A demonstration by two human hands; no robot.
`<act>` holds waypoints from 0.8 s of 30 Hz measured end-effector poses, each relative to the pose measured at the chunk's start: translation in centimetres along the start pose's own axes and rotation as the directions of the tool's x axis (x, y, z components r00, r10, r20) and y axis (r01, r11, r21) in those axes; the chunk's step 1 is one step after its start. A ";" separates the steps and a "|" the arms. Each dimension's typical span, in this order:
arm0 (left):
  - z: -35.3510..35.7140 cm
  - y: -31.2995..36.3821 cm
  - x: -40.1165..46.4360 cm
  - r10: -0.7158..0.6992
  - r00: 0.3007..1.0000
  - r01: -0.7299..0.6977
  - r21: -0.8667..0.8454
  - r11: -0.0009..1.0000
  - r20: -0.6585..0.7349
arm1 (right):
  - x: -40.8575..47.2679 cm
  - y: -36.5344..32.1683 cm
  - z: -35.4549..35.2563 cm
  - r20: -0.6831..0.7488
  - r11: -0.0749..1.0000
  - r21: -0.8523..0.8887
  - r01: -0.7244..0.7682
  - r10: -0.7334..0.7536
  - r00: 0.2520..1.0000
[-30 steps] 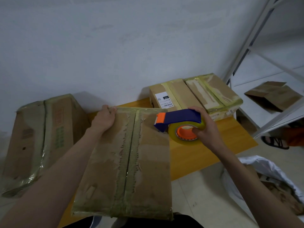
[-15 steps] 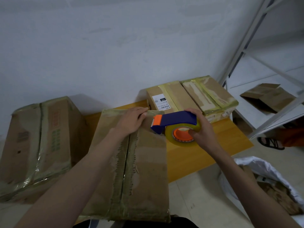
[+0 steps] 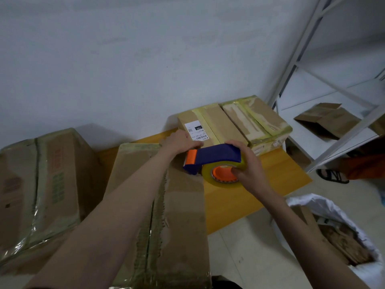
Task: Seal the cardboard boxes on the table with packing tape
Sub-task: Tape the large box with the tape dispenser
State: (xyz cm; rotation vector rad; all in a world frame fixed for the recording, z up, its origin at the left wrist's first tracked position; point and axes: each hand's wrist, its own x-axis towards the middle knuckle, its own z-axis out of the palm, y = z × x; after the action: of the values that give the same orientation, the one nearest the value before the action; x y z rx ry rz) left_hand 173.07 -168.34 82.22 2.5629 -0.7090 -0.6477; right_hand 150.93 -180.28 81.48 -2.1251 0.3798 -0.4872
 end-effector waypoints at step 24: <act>-5.8 -16.6 -4.8 -0.001 0.961 -0.046 -0.162 0.986 -0.277 | 1.3 -0.9 0.1 0.043 0.996 -0.080 0.037 -0.033 0.999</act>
State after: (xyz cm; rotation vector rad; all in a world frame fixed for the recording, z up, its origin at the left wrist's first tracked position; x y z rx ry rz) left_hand 178.61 -151.11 80.44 2.4202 -0.5622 -0.3154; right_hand 152.19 -180.28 82.43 -2.2199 0.3440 -0.4535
